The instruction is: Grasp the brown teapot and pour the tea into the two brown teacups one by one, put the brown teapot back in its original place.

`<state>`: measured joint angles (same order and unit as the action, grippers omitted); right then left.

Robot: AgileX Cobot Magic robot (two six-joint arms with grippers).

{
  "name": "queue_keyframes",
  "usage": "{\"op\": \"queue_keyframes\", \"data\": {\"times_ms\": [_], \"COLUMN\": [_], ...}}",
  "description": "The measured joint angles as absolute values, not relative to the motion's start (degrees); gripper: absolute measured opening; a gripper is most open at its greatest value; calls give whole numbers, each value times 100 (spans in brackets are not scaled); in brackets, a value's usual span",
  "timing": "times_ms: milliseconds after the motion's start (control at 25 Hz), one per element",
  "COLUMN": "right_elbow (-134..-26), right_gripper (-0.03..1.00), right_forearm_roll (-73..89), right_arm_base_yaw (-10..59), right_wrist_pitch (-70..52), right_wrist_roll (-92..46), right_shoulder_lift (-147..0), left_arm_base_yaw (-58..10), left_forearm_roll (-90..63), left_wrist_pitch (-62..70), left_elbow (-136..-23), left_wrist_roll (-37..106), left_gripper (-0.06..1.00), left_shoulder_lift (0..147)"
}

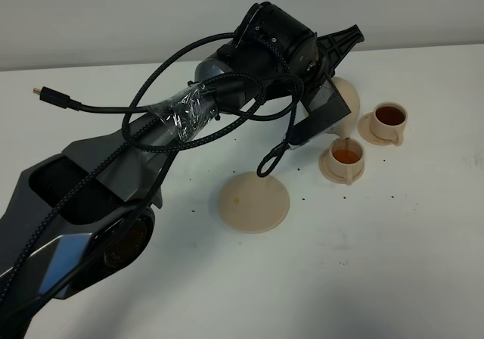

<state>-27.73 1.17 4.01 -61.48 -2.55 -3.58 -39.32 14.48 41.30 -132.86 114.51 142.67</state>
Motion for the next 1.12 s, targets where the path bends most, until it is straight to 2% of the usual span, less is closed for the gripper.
{"op": "queue_keyframes", "data": {"times_ms": [1120], "right_elbow": [-2773], "right_gripper": [24], "right_forearm_roll": [117], "right_arm_base_yaw": [401], "right_wrist_pitch": [-6148], "right_wrist_roll": [-255], "right_shoulder_lift": [-358], "left_arm_base_yaw": [-4071], "left_forearm_roll": [1625], "left_wrist_pitch": [4019], "left_elbow": [-13286], "left_wrist_roll": [11948], "left_gripper": [12], "left_shoulder_lift": [14267]}}
